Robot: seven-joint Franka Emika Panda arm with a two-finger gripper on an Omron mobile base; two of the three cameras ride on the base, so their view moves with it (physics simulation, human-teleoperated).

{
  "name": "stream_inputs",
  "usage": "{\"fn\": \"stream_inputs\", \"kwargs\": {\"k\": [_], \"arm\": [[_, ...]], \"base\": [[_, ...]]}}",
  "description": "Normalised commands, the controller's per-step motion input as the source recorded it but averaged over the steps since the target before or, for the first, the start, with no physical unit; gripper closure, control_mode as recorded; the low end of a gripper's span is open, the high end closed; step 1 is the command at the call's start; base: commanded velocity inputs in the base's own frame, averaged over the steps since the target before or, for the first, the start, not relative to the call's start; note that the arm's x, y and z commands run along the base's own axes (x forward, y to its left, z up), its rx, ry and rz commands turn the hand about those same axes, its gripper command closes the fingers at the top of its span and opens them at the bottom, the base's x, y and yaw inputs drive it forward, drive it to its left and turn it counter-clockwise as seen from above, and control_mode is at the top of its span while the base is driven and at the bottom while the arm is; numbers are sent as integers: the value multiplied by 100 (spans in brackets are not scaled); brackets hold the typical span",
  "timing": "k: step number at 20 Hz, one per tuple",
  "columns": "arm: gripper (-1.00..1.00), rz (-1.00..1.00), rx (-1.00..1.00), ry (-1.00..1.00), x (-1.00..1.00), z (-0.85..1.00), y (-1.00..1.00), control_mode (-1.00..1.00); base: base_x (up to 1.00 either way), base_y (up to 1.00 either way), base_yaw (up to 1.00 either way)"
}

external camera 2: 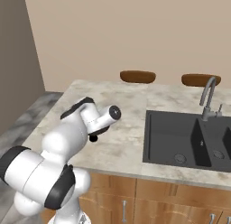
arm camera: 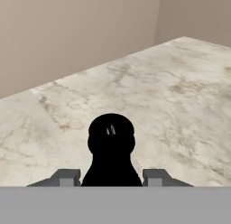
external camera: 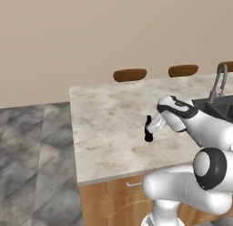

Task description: Move the drinks to the dining counter.

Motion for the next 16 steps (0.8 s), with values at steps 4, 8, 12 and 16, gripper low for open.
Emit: {"fn": "stream_inputs", "kwargs": {"k": [4,8,12,16], "arm": [[100,3,-3,0,11,-31,0,-100],[100,3,-2,0,9,-32,0,-100],[100,2,-1,0,8,-30,0,-100],[100,0,0,-3,3,-24,0,-100]], "base": [[0,0,0],[0,0,0],[0,0,0],[0,0,0]]}}
